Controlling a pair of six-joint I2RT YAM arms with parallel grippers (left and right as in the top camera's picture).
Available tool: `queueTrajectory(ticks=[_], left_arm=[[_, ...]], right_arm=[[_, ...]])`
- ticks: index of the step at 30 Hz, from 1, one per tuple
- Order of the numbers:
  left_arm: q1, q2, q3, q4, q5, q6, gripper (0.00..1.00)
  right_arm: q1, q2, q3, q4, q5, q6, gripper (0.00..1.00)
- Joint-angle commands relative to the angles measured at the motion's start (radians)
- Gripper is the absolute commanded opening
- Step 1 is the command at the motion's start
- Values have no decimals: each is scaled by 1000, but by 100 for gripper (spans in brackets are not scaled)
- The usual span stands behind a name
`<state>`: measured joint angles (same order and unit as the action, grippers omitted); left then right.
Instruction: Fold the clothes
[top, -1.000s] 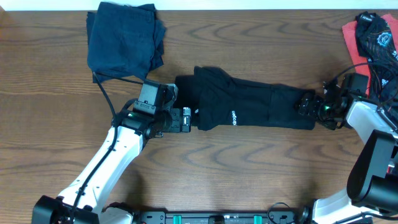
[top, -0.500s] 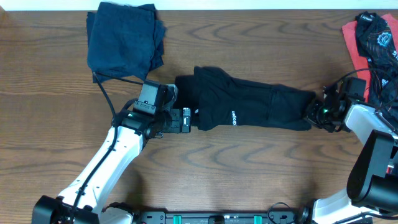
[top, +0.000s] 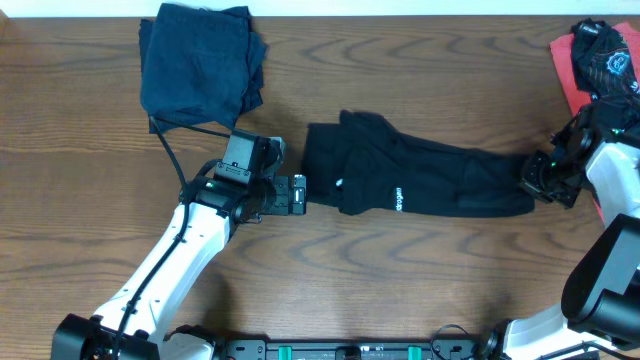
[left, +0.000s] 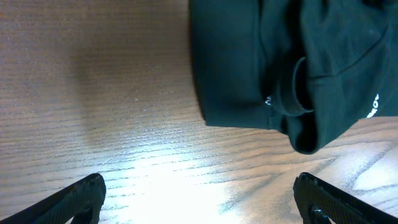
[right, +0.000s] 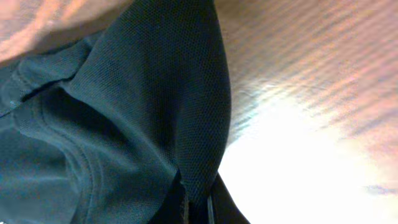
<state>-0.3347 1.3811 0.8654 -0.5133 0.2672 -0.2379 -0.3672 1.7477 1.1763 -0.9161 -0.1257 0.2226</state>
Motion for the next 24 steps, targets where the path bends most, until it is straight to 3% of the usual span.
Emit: queueTrajectory(ticks=[1,14,24], left_arm=[[4,4,4,-2,10,9,98],[4,4,4,18,10,9,98],[4,4,4,32,10,9,98]], right_arm=[[-5,3,23,-3,58,-10,1],[48,3,23,10,81,-36,1],[330,3,23,37,361,-5,1]])
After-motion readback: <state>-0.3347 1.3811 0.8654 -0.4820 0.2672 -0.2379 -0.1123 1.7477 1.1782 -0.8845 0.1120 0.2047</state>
